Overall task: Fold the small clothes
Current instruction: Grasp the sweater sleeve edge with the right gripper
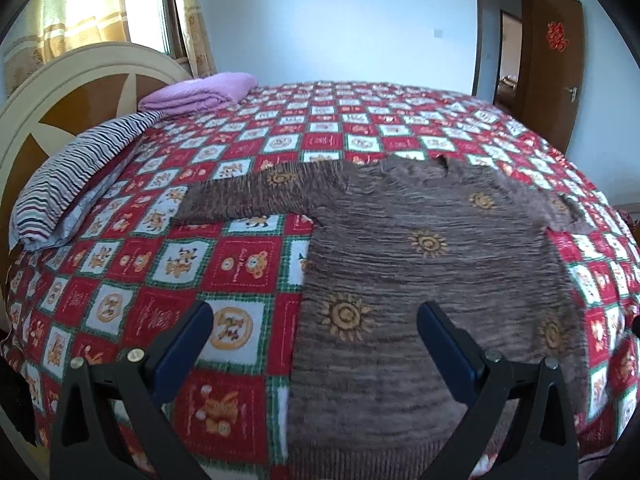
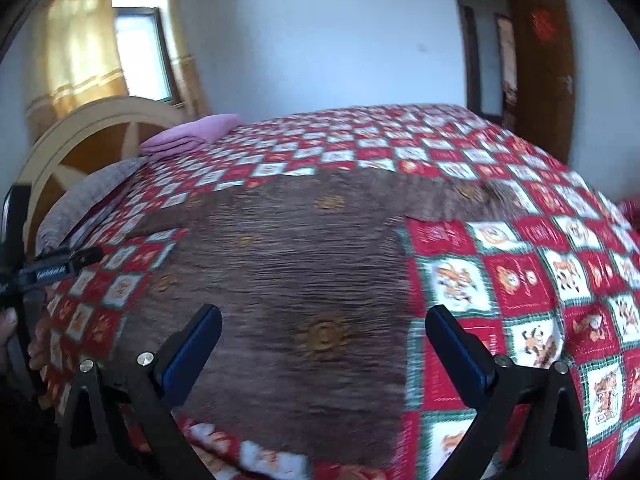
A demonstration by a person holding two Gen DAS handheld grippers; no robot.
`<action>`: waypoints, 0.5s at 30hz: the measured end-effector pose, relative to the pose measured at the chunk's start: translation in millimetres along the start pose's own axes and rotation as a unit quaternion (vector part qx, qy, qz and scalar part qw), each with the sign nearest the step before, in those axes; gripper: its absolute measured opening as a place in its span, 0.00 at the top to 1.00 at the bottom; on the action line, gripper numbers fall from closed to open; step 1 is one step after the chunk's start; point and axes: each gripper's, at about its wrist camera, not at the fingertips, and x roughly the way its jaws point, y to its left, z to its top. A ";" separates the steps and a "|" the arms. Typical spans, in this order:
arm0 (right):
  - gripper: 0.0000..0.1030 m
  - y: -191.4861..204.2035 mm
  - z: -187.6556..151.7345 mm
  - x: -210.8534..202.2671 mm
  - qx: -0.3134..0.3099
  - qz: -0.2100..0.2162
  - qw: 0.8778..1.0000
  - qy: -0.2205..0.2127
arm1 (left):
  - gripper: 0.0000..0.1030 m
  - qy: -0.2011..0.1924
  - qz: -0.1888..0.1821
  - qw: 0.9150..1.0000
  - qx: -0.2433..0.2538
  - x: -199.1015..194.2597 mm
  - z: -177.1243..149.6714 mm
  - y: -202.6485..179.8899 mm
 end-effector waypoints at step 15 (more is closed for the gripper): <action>0.18 -173.6 71.8 119.4 0.130 -0.051 0.989 0.046 | 0.00 0.039 0.018 0.998 0.035 124.4 54.4 -35.0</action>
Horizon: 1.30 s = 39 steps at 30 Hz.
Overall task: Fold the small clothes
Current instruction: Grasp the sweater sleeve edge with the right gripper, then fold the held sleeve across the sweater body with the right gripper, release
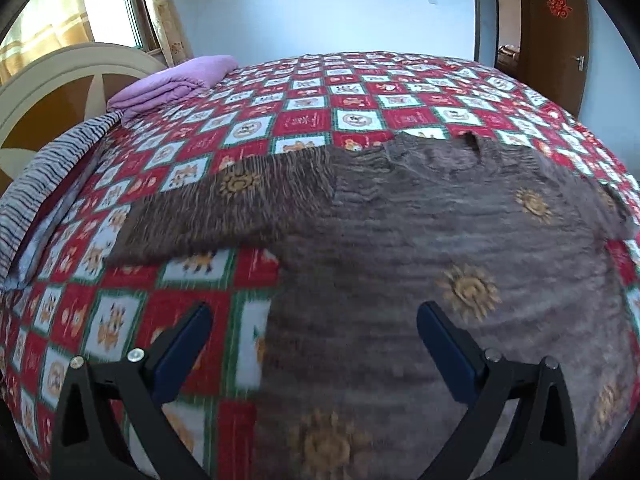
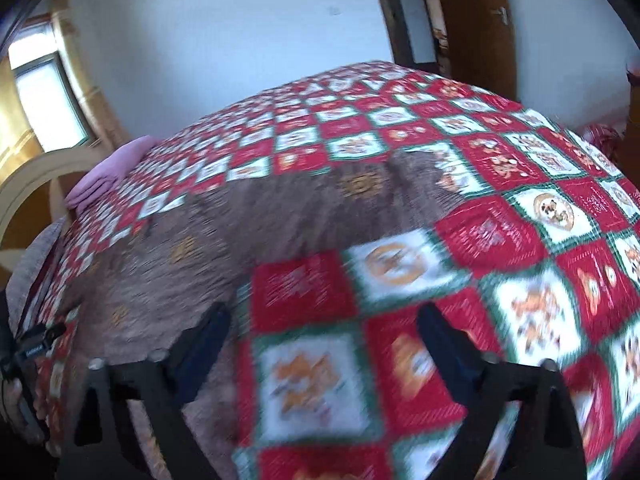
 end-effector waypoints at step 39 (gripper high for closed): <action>0.96 -11.0 133.1 23.5 0.000 -0.014 0.998 -0.062 | 0.00 0.061 -0.007 0.996 -0.069 104.7 32.5 19.9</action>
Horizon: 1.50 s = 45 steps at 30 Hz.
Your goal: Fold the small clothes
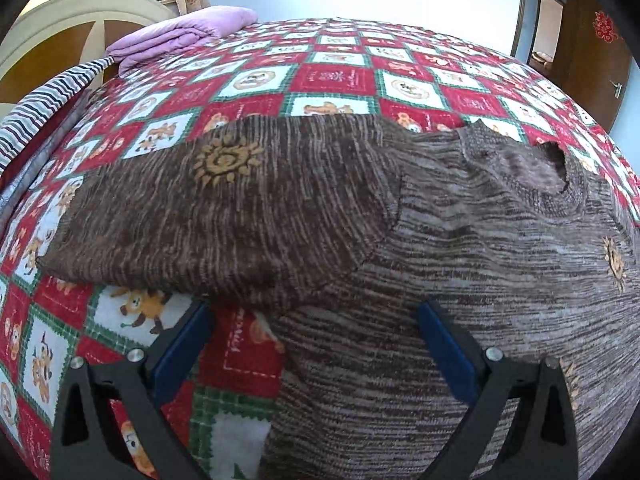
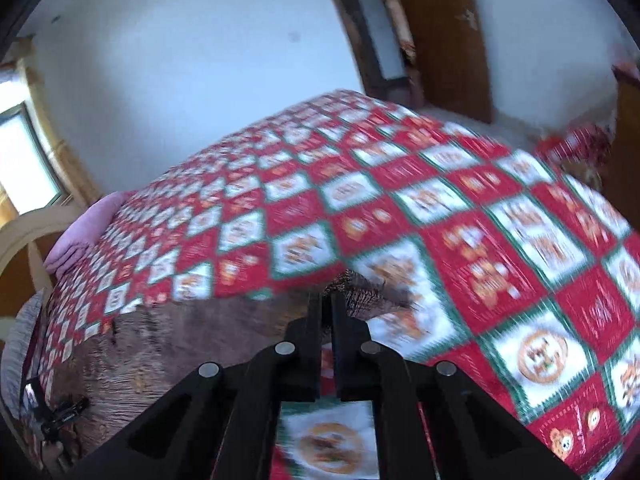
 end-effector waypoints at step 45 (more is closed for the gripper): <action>0.34 251.5 -72.6 127.3 -0.124 0.296 0.935 0.152 | 0.00 -0.021 -0.016 1.000 -0.004 -2.1 -3.5 1.6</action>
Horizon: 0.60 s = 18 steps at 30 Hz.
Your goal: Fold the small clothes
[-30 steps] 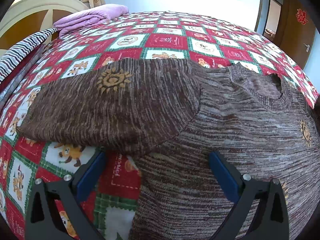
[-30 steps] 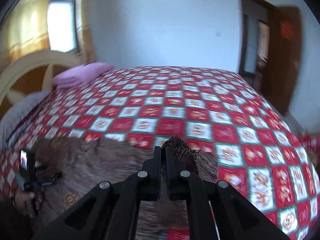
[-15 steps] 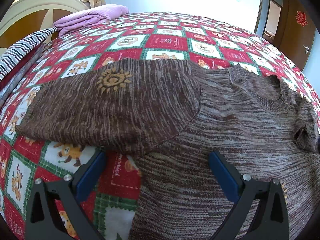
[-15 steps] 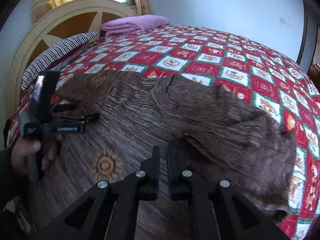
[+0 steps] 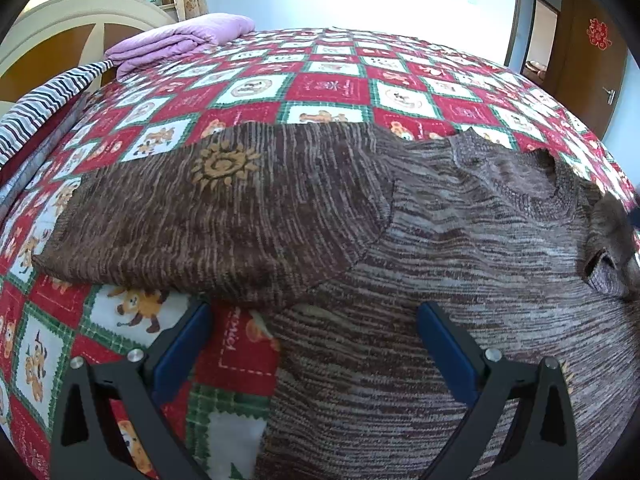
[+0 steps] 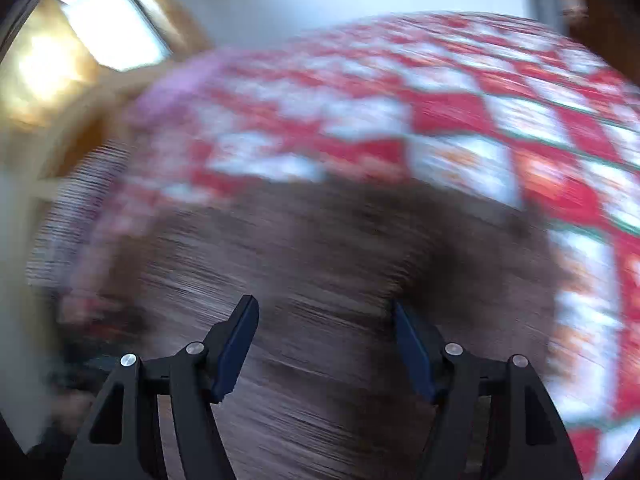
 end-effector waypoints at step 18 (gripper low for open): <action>0.33 -45.3 -81.2 -76.8 0.030 -0.105 0.993 -0.053 | 0.25 0.008 -0.212 0.961 0.174 -47.1 32.3 -159.6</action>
